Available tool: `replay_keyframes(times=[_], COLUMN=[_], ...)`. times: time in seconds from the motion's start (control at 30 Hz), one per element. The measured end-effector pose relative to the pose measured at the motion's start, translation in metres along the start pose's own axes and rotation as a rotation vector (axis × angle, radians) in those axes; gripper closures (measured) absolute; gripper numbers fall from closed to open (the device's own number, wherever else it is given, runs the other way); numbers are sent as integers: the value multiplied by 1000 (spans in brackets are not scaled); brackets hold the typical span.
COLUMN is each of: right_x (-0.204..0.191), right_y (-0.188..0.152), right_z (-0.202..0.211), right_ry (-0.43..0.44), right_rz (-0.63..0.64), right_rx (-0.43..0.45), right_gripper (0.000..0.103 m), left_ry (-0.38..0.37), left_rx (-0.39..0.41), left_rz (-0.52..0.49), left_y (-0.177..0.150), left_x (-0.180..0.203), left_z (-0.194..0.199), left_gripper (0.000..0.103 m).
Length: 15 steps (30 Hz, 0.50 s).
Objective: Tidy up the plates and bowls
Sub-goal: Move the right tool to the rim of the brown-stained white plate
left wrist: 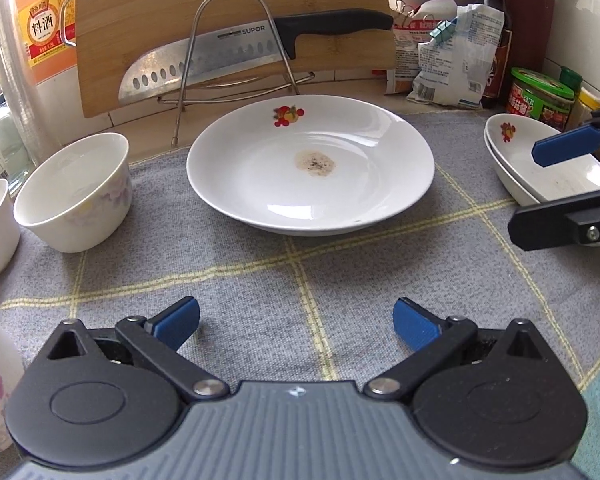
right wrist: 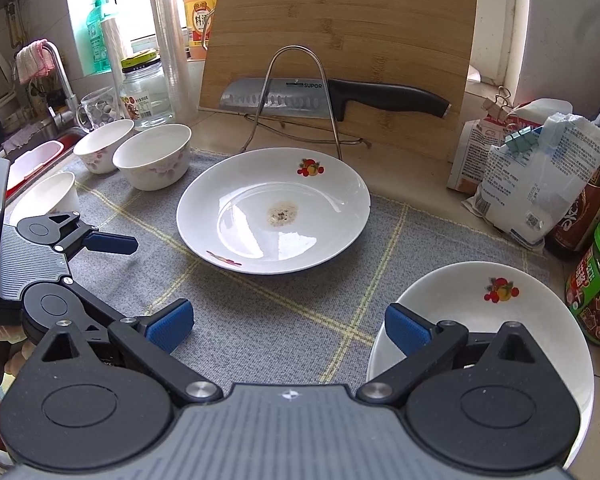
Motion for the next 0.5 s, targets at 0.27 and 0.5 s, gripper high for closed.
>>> replay_keyframes(times=[0.27,0.5], right_x=[-2,-4], right_y=[3,9], right_z=[-7,-23], right_ry=[-18,-9], right_rz=[8,-6], right_rx=[-33,-60], right_gripper=[0,0], left_ry=[-42,-52], left_rx=[23,39], left_rz=[5,-1], left_y=[5,9], left_x=[-3,-5], left_z=[-11,-17], left_gripper=[0,0])
Point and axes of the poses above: each gripper's, at about its wrist camera, not at the fingertips, and z roughly against the way its jaws point, x to its right, y to its top, the point moved 5 cm from there along -z, roughly the way its jaws point, and after that the axes turned 12 degrees about x, right-handed, at the moved point
